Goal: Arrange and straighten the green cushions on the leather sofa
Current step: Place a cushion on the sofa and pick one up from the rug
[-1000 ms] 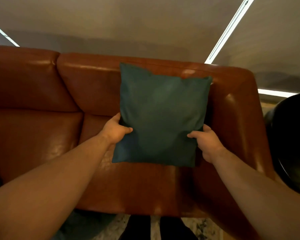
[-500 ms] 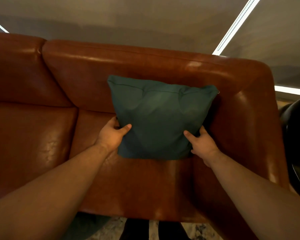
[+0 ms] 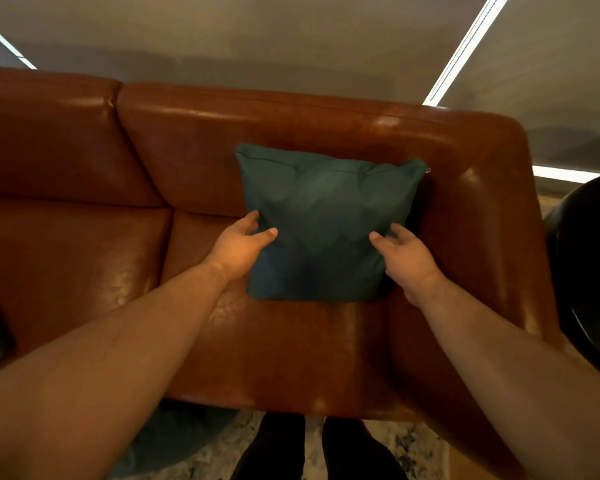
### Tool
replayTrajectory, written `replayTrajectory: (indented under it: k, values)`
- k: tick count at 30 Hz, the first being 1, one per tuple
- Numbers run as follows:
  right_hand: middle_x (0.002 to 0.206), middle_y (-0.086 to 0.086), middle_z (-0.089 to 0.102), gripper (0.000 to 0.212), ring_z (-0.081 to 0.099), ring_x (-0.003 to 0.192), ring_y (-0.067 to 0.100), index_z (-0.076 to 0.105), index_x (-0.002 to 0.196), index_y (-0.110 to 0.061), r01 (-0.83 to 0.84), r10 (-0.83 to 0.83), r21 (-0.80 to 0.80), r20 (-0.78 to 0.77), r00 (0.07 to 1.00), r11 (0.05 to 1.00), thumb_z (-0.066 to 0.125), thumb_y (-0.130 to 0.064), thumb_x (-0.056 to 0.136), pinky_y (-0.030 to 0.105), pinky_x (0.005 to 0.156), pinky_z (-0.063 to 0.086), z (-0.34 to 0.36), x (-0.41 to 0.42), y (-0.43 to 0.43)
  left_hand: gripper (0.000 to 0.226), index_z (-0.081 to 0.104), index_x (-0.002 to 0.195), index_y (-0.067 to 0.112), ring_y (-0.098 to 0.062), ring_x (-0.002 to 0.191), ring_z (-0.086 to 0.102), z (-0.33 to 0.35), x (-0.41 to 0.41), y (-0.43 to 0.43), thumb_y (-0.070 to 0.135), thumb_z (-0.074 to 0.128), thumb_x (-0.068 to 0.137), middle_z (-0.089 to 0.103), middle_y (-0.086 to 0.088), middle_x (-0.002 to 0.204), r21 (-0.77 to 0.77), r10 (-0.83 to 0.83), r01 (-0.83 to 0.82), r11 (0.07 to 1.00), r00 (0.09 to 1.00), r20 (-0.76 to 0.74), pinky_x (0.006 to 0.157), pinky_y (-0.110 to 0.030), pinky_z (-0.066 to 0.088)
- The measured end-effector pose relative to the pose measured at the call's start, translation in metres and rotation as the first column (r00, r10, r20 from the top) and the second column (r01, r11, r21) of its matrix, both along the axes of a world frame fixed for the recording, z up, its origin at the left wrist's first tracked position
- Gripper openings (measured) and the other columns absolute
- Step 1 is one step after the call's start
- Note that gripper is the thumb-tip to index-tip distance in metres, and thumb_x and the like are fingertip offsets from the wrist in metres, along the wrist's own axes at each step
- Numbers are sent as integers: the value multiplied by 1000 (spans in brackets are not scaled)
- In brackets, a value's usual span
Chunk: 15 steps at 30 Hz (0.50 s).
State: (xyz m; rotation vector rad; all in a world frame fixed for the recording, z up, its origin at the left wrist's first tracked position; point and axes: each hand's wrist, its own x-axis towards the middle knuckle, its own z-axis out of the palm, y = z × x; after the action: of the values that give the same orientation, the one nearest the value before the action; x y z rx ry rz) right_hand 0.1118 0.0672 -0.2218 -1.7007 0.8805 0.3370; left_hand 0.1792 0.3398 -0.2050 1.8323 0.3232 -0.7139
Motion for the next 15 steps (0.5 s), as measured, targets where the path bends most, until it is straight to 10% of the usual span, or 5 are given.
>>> replayTrajectory:
  k: [6, 15]
  values:
    - [108, -25, 62, 66, 57, 132, 17, 40, 162, -22, -54, 58, -37, 94, 994, 998, 64, -43, 105, 47, 119, 43, 63, -19, 21, 63, 33, 165, 11, -26, 148, 49, 53, -26, 17, 18, 59, 108, 43, -14, 166, 21, 0, -1, 1000, 999, 41, 113, -31, 39]
    - [116, -18, 61, 58, 60, 126, 14, 49, 155, -25, -199, 200, -29, 235, 951, 980, 65, -45, 104, 41, 114, 47, 142, -93, 61, 53, 49, 156, 12, -20, 130, 61, 122, -124, 67, 24, 64, 106, 60, -9, 151, 46, 174, -188, 981, 962, 212, 102, -31, 46]
